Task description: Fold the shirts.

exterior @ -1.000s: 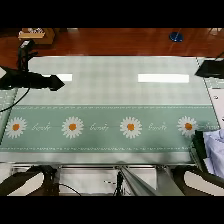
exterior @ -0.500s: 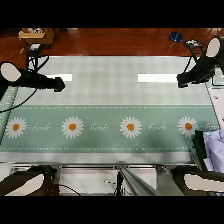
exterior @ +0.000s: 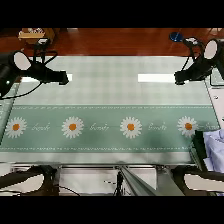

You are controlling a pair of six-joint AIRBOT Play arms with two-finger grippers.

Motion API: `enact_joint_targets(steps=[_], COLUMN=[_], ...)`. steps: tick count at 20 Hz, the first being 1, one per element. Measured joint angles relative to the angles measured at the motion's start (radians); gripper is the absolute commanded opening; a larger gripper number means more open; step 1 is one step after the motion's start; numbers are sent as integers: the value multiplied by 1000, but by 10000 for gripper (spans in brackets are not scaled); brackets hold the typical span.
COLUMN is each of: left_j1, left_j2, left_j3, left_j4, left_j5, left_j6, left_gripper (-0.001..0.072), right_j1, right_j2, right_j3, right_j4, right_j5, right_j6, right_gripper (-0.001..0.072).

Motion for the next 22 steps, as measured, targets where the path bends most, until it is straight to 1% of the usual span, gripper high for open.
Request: enact_joint_targets(steps=[3,6,12,22], left_j1=[-4,-7,-10,-10], left_j2=[-11,-15,-17,-25], left_j3=[13,18,20,20], left_j4=[63,90,108,111], left_j5=[-35,-53,-69,-71], left_j6=[-32,-44,-55,-55], left_gripper=[706,706,706,706], right_j1=[0,0,0,0], right_j2=[0,5,21,23], right_j3=[-47,-70,-82,-84], right_j4=[8,24,16,8], right_j5=[-31,-68,-112,-120], right_j6=[36,52,62,65], right_gripper=[593,593,593,593])
